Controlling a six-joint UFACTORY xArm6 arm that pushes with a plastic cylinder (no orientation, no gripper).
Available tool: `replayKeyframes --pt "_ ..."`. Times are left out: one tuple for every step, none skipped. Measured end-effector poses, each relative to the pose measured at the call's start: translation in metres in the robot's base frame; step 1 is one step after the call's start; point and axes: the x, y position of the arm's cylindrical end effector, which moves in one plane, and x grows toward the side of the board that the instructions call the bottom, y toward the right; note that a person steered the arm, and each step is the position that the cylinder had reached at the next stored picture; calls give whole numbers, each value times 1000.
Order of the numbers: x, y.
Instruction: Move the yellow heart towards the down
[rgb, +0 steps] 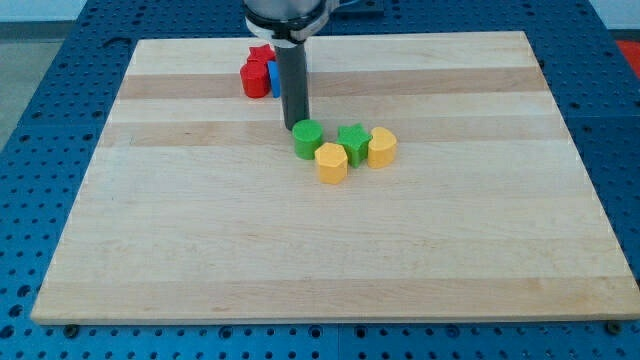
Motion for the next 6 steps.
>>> replayKeyframes --pt "10 19" --pt "9 21" --pt "-8 28" --pt "-16 66" --pt "-10 104" --pt "10 111"
